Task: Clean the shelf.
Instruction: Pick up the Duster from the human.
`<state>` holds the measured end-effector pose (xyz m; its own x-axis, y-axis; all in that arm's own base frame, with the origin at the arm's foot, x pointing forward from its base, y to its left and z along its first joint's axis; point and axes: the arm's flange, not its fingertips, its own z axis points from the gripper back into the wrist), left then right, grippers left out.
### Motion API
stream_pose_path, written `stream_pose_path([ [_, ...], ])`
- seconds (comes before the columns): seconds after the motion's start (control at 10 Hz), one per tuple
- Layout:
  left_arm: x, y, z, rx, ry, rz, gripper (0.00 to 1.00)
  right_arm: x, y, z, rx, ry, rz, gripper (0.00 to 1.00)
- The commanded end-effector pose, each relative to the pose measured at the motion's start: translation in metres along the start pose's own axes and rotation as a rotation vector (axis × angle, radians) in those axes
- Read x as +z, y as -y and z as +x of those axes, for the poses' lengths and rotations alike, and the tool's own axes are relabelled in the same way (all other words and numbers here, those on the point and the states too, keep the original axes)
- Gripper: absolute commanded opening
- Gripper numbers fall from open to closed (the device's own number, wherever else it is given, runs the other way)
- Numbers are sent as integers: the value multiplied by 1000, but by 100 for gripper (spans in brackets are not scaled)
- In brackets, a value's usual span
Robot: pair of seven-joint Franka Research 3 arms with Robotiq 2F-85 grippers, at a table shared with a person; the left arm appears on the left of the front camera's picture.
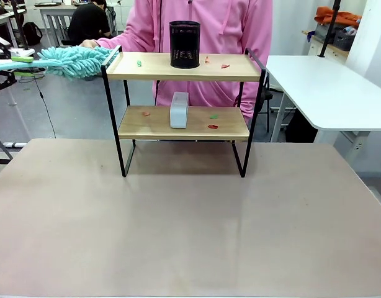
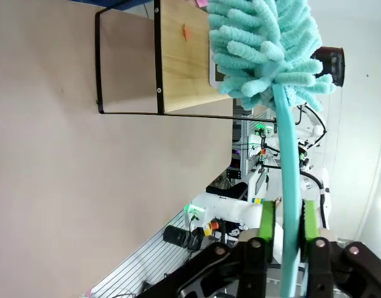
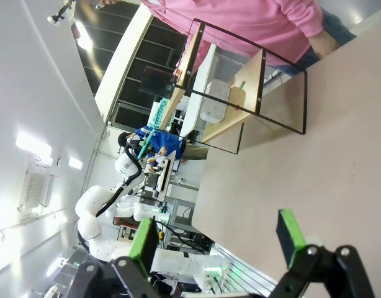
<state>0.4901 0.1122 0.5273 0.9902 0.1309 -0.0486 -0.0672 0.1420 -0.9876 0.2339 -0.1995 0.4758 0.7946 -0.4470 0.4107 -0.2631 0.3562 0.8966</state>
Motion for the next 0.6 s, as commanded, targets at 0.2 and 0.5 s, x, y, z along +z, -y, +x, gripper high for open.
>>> stream_pose_path([
  [0.2,-1,3,-3,-12,14,-23,0,0,-1,4,29,10,11,100],
  [0.5,1,2,-5,-19,14,-24,0,0,-1,4,29,10,11,100],
])
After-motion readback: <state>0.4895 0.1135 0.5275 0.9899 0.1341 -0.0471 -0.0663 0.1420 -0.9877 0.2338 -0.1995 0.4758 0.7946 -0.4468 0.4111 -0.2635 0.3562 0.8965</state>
